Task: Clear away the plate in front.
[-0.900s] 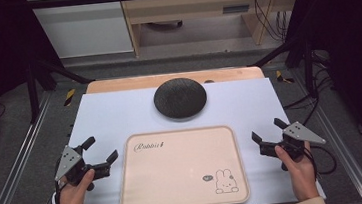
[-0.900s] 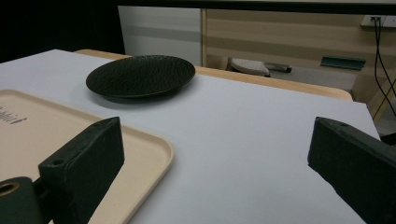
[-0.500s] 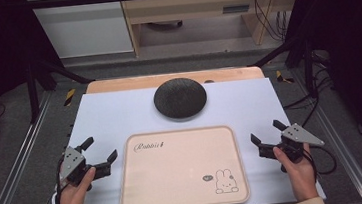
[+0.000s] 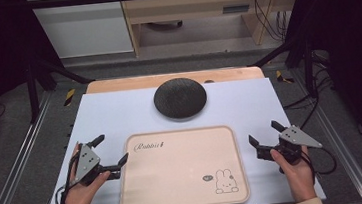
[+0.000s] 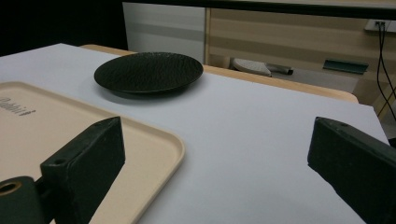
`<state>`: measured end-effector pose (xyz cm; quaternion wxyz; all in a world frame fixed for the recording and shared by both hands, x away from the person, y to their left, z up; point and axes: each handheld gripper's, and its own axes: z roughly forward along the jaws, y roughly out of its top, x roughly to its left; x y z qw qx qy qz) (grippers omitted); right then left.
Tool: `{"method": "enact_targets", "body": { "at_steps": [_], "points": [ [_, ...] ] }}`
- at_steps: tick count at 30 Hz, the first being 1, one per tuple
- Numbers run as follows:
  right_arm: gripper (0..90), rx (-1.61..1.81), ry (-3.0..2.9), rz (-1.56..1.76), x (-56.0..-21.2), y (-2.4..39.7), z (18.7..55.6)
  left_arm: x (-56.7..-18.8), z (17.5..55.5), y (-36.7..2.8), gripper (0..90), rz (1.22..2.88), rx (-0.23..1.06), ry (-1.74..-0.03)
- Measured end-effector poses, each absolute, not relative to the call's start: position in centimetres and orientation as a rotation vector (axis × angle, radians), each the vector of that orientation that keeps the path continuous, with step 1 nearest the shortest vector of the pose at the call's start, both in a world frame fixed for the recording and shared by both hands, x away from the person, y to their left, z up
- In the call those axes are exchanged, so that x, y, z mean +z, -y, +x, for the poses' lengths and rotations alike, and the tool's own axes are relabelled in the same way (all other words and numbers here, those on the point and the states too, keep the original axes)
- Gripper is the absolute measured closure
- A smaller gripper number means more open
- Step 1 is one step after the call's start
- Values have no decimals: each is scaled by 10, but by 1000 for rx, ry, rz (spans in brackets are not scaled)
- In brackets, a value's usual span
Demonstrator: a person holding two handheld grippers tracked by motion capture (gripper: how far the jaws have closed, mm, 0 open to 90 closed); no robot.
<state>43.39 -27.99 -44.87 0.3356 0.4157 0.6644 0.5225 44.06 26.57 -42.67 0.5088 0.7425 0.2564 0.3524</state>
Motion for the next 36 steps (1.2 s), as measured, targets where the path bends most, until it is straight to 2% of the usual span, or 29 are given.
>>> {"method": "enact_targets", "body": {
  "at_steps": [5,10,13,14,15,17,21,28,36],
  "points": [
    [40,1359,-1730,1088,-448,280,432,-400,466,-252,31,1795,809,-541],
    [37,1354,-1725,1085,-446,279,429,-375,485,-236,32,1842,848,-454],
    [37,1361,-1718,1085,-444,279,427,-355,500,-224,34,1876,900,-394],
    [37,1362,-1717,1086,-444,279,427,-344,507,-217,35,1877,977,-344],
    [38,1362,-1719,1088,-444,279,427,-344,507,-217,39,1877,977,-344],
    [39,1358,-1720,1079,-443,279,427,-327,517,-205,42,1880,1071,-262],
    [38,1359,-1722,1078,-444,278,428,-315,530,-195,47,1895,1097,-224],
    [38,1362,-1725,1077,-444,274,429,-326,565,-183,61,1998,1130,-177],
    [41,1371,-1728,1083,-444,271,429,-345,585,-163,76,2091,1168,-104]
  ]
}}
